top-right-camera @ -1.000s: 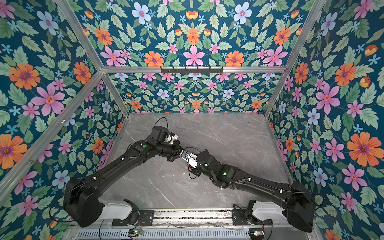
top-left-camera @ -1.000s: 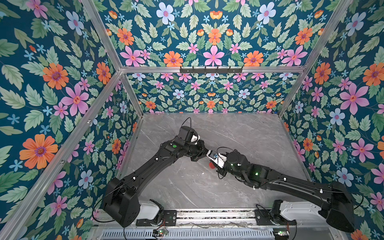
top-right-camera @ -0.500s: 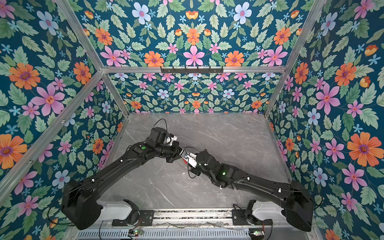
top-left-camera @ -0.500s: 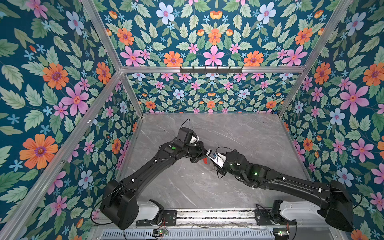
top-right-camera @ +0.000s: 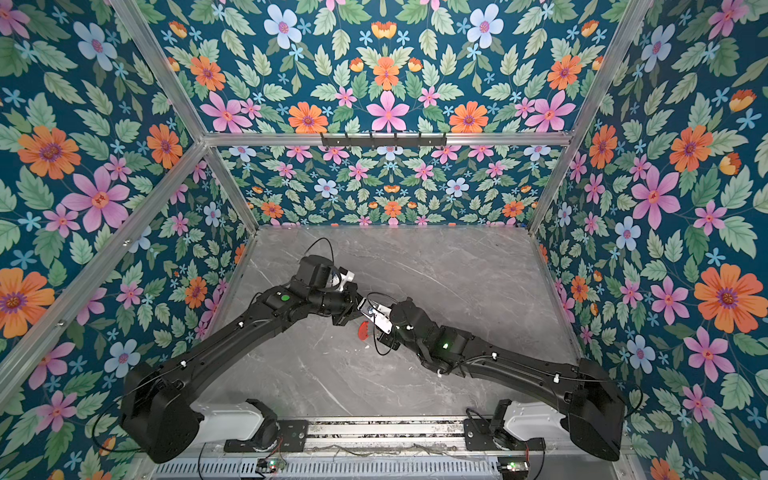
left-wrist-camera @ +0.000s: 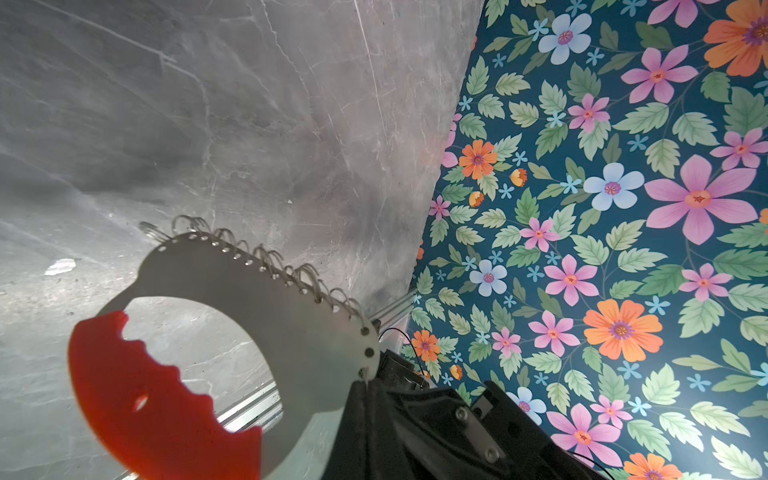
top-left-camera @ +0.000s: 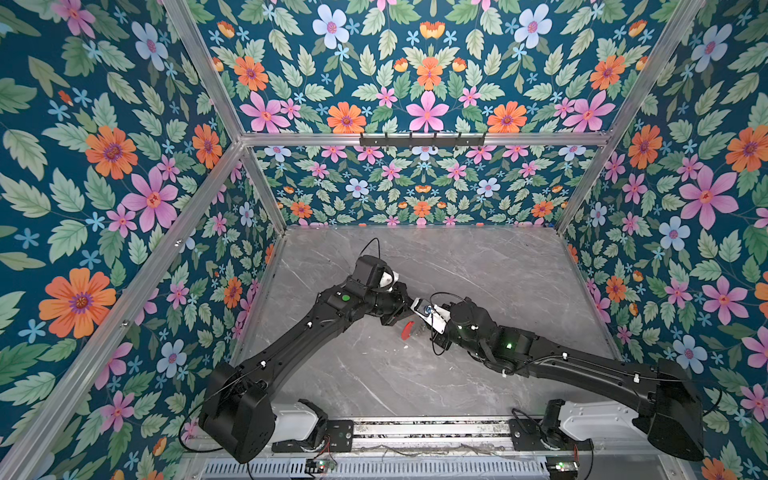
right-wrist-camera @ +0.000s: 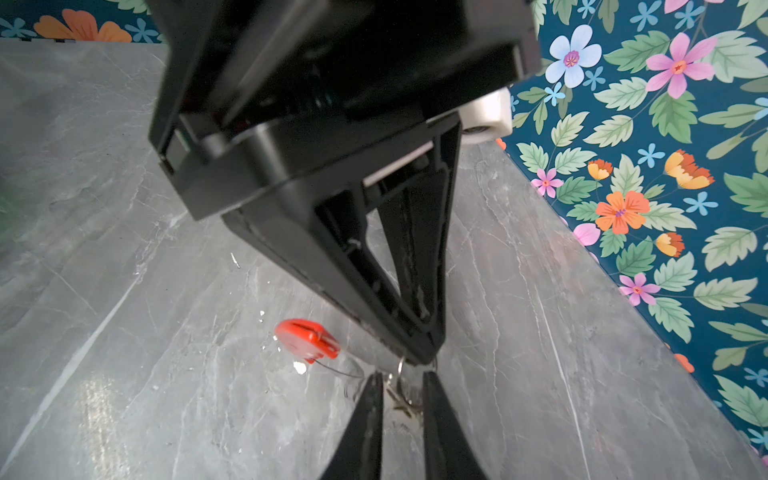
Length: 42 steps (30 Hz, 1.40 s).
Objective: Remove the keys from the keyring
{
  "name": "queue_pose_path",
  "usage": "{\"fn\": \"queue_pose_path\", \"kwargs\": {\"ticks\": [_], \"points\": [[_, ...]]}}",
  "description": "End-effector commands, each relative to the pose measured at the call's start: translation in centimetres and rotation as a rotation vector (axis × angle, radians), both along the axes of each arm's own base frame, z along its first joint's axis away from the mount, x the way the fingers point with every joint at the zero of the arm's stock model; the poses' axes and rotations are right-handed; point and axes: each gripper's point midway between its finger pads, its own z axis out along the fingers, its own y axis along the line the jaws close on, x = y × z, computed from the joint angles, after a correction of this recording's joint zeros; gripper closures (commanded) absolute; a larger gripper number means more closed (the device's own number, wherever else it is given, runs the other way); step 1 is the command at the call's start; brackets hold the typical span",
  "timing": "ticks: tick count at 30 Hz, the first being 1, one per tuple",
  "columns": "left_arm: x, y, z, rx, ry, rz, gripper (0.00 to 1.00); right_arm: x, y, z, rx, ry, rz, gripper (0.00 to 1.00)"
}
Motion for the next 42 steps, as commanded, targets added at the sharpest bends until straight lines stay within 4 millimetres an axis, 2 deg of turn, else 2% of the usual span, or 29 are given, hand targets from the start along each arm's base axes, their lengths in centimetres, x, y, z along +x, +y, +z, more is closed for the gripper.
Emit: {"fn": "queue_pose_path", "kwargs": {"ticks": [1, 8, 12, 16, 22, 33, 38, 42], "points": [[0.2, -0.4, 1.1, -0.047, -0.026, -0.008, 1.0, 0.2, 0.2, 0.6, 0.007, -0.019, 0.002, 0.82], [0.0, -0.6, 1.2, -0.073, -0.017, -0.009, 1.0, 0.3, 0.1, 0.6, 0.003, -0.028, -0.004, 0.9], [-0.1, -0.7, 1.3, -0.096, -0.013, -0.006, 1.0, 0.3, 0.0, 0.7, 0.006, -0.031, -0.007, 1.0], [0.0, -0.7, 1.5, -0.099, -0.02, 0.0, 1.0, 0.4, 0.0, 0.6, 0.013, -0.024, -0.015, 1.0], [0.2, -0.5, 1.8, -0.095, -0.038, 0.017, 0.84, 0.3, -0.1, 0.7, 0.033, -0.021, -0.025, 1.0], [1.6, 1.1, 3.0, -0.046, -0.14, 0.068, 0.65, 0.0, -0.7, 1.2, 0.086, 0.024, -0.019, 1.0], [2.8, 2.6, 3.7, 0.006, -0.28, 0.069, 0.6, -0.4, -1.1, 2.8, 0.181, 0.106, 0.029, 1.0], [3.3, 2.8, 6.2, 0.004, -0.487, 0.017, 0.55, -0.9, -1.6, 4.3, 0.261, 0.177, 0.076, 1.0]]}}
